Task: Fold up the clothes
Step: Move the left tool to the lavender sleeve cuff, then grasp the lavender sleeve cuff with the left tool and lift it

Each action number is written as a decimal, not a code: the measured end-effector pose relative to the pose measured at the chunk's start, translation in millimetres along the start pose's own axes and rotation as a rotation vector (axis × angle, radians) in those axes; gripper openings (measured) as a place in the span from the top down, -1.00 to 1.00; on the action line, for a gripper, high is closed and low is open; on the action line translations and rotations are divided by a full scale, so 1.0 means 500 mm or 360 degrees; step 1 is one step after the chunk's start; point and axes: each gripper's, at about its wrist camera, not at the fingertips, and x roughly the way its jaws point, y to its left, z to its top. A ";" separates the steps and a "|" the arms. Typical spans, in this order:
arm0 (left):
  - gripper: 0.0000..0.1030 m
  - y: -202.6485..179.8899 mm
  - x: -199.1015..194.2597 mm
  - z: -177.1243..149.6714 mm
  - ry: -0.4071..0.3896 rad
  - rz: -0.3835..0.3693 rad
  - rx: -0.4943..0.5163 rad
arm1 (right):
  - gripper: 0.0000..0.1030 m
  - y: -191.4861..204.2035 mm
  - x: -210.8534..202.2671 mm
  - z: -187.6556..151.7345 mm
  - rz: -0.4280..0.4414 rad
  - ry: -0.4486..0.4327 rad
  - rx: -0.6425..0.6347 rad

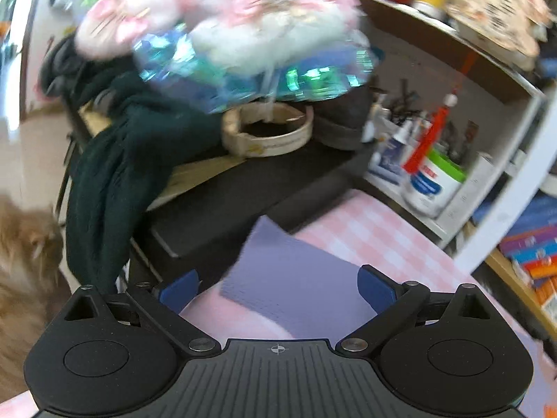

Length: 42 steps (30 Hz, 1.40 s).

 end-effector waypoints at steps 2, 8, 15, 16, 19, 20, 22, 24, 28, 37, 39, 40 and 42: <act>-0.91 0.003 0.008 -0.002 0.0001 -0.0010 -0.0022 | -1.00 0.000 0.001 0.000 0.0002 0.0006 -0.0002; -0.89 -0.012 0.005 -0.007 -0.0037 -0.0041 0.0012 | -1.00 -0.004 0.005 0.000 0.0006 0.0018 0.0015; -0.87 -0.040 0.002 -0.015 0.0044 -0.0240 -0.0026 | -1.00 -0.003 0.005 0.000 0.0009 0.0022 0.0009; -0.87 -0.045 0.002 -0.018 0.0056 -0.0267 -0.0037 | -1.00 -0.003 0.005 -0.001 0.0009 0.0021 0.0010; -0.82 -0.056 0.004 -0.023 0.0102 -0.0357 -0.0089 | -1.00 -0.003 0.005 -0.001 0.0007 0.0021 0.0008; -0.82 -0.060 0.005 -0.025 0.0116 -0.0380 -0.0105 | -1.00 -0.002 0.005 -0.001 0.0006 0.0021 0.0006; -0.81 -0.070 0.007 -0.027 0.0127 -0.0389 -0.0096 | -1.00 -0.001 0.006 0.000 0.0005 0.0022 0.0001; -0.73 -0.074 0.010 -0.028 0.0112 -0.0364 -0.0081 | -1.00 0.000 0.006 0.000 0.0003 0.0022 -0.0003; -0.34 -0.049 0.016 -0.018 0.0050 -0.0288 -0.0155 | -1.00 0.001 0.005 0.000 -0.0007 0.0020 -0.0008; 0.62 0.009 0.030 -0.002 0.0030 -0.0220 -0.0386 | -1.00 -0.005 -0.008 -0.003 -0.0033 -0.0029 0.0029; 0.72 0.011 0.031 -0.002 0.0035 -0.0212 -0.0375 | -1.00 -0.017 -0.019 -0.005 -0.0041 -0.0043 0.0069; 0.82 0.013 0.032 -0.001 0.0041 -0.0205 -0.0373 | -1.00 -0.024 -0.027 -0.005 -0.0050 -0.0045 0.0086; 0.91 0.013 0.030 0.000 0.0054 -0.0188 -0.0353 | -1.00 -0.037 -0.050 -0.008 -0.0087 -0.0072 0.0107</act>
